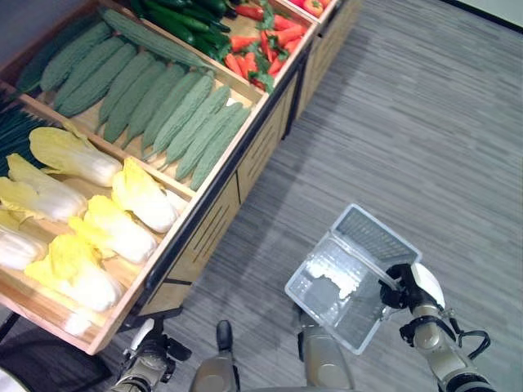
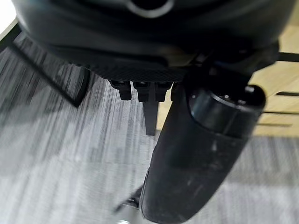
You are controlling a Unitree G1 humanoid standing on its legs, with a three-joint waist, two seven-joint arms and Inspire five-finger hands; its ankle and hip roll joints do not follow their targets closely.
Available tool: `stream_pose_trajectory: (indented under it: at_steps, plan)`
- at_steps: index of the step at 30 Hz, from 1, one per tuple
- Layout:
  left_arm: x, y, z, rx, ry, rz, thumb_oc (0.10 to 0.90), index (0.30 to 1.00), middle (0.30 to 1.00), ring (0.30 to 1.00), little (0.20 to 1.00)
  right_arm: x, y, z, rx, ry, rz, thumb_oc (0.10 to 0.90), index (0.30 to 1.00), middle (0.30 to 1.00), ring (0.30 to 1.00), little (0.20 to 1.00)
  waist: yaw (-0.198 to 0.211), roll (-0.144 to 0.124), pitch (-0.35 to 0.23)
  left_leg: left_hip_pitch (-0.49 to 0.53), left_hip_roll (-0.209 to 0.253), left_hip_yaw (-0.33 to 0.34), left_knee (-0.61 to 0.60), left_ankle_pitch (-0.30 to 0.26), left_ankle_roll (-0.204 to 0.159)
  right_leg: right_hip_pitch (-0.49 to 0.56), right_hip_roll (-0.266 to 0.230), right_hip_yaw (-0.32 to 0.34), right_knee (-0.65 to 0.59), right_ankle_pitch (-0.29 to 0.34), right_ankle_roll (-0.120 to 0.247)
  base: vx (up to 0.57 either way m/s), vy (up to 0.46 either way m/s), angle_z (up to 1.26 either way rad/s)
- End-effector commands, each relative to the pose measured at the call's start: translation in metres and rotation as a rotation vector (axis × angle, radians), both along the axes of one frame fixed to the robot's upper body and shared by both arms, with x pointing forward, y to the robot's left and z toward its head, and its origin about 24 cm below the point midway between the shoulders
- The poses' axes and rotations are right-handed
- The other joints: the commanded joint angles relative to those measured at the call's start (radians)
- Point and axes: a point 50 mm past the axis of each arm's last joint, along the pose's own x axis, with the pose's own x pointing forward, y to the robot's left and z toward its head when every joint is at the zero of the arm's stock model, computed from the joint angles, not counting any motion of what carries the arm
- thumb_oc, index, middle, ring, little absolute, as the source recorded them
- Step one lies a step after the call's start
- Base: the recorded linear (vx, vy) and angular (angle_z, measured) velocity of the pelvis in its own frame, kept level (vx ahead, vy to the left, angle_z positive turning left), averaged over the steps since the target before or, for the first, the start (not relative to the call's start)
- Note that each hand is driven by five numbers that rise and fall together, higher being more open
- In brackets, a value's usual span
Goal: Get the vegetables into the basket
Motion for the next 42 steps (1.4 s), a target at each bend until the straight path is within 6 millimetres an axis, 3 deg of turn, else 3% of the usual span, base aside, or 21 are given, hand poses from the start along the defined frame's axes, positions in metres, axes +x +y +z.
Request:
stream_pose_trajectory:
  at_steps: [1,3,4,6,8,9,11,12,13,15,20,29,42]
  plan:
    - [-0.009,0.025,0.005,0.062,0.011,0.055,0.9,1.0,1.0,1.0,1.0,0.036,-0.013,0.058,-0.102,-0.269,0.08,0.4,0.3,0.3,0.3,0.3,0.017,-0.021,-0.018,-0.017,-0.028,0.032,0.128,-0.063,-0.013,-0.03,-0.04,-0.013,0.144,-0.088,0.054,0.2,-0.46,0.27]
    - [-0.014,0.024,0.003,0.057,0.015,0.075,0.9,1.0,1.0,1.0,1.0,0.039,-0.014,0.066,-0.128,-0.278,0.115,0.4,0.3,0.3,0.3,0.3,0.03,-0.009,-0.036,-0.017,0.009,0.003,0.125,-0.038,-0.037,-0.011,-0.022,-0.057,0.149,-0.117,0.032,0.16,-0.565,0.53]
    - [-0.01,0.018,0.003,0.043,0.005,0.059,0.9,1.0,1.0,1.0,1.0,0.039,-0.021,0.075,-0.161,-0.295,0.125,0.4,0.3,0.3,0.3,0.3,0.034,0.004,-0.041,-0.042,0.038,-0.023,0.124,0.02,-0.062,0.008,-0.011,-0.108,0.135,-0.132,0.013,0.05,-0.482,0.87]
    - [-0.007,0.015,0.002,0.037,0.003,0.045,0.9,1.0,1.0,1.0,1.0,0.038,-0.024,0.077,-0.17,-0.299,0.12,0.4,0.3,0.3,0.3,0.3,0.033,0.009,-0.041,-0.061,0.045,-0.023,0.131,0.048,-0.071,0.016,-0.015,-0.132,0.126,-0.134,0.006,0.0,-0.334,0.97]
    - [0.008,0.006,0.005,0.03,-0.012,-0.018,0.9,1.0,1.0,1.0,1.0,0.03,-0.037,0.079,-0.183,-0.303,0.059,0.4,0.3,0.3,0.3,0.3,0.003,0.017,-0.031,-0.113,0.085,0.149,0.184,0.094,-0.071,0.06,-0.039,-0.216,0.103,-0.152,-0.017,-0.04,-0.294,1.02]
    - [0.008,0.006,0.005,0.03,-0.012,-0.018,0.9,1.0,1.0,1.0,1.0,0.03,-0.037,0.079,-0.183,-0.303,0.059,0.4,0.3,0.3,0.3,0.3,0.002,0.018,-0.03,-0.114,0.086,0.148,0.186,0.093,-0.072,0.061,-0.038,-0.216,0.102,-0.153,-0.017,-0.02,-0.121,1.06]
    - [0.015,0.0,0.006,0.026,-0.02,-0.031,0.9,1.0,1.0,1.0,1.0,0.02,-0.041,0.072,-0.171,-0.292,0.004,0.4,0.3,0.3,0.3,0.3,-0.016,0.029,-0.028,-0.127,0.106,0.279,0.192,0.106,-0.075,0.088,-0.046,-0.277,0.096,-0.165,-0.027,-0.03,-0.136,1.14]
    - [0.015,0.0,0.006,0.026,-0.02,-0.031,0.9,1.0,1.0,1.0,1.0,0.019,-0.041,0.072,-0.171,-0.292,0.004,0.4,0.3,0.3,0.3,0.3,-0.017,0.029,-0.028,-0.127,0.106,0.278,0.193,0.106,-0.075,0.088,-0.046,-0.278,0.095,-0.165,-0.027,-0.02,-0.108,1.19]
    - [0.016,-0.004,0.005,0.021,-0.018,-0.047,0.9,1.0,1.0,1.0,1.0,0.015,-0.042,0.069,-0.164,-0.287,-0.015,0.4,0.3,0.3,0.3,0.3,-0.019,0.038,-0.028,-0.143,0.093,0.326,0.178,0.098,-0.068,0.11,-0.054,-0.318,0.097,-0.18,-0.024,0.01,-0.026,0.93]
    - [0.014,-0.005,0.004,0.03,-0.005,-0.059,0.9,1.0,1.0,1.0,1.0,0.017,-0.038,0.067,-0.157,-0.291,-0.017,0.4,0.3,0.3,0.3,0.3,-0.01,0.042,-0.031,-0.147,0.076,0.294,0.13,0.105,-0.064,0.111,-0.045,-0.324,0.109,-0.182,-0.02,0.06,-0.004,0.63]
    - [-0.002,-0.004,-0.003,0.041,0.049,-0.064,0.9,1.0,1.0,1.0,1.0,0.014,-0.035,0.056,-0.12,-0.272,-0.049,0.4,0.3,0.3,0.3,0.3,-0.005,0.027,-0.034,-0.112,0.046,0.305,0.091,0.076,-0.038,0.13,-0.076,-0.311,0.122,-0.183,0.003,0.11,0.157,0.06]
    - [-0.006,0.006,-0.001,0.063,0.047,-0.023,0.9,1.0,1.0,1.0,1.0,0.025,-0.022,0.046,-0.087,-0.262,-0.041,0.4,0.3,0.3,0.3,0.3,0.012,0.0,-0.048,-0.075,0.021,0.333,0.005,0.085,-0.019,0.122,-0.097,-0.288,0.109,-0.142,0.038,0.05,0.103,-0.16]
    - [-0.007,0.003,-0.002,0.045,0.036,-0.014,0.9,1.0,1.0,1.0,1.0,0.028,-0.017,0.039,-0.09,-0.224,-0.023,0.4,0.3,0.3,0.3,0.3,0.023,-0.018,-0.062,-0.061,-0.01,0.321,-0.009,0.06,-0.002,0.128,-0.127,-0.291,0.103,-0.109,0.068,0.02,0.067,-0.03]
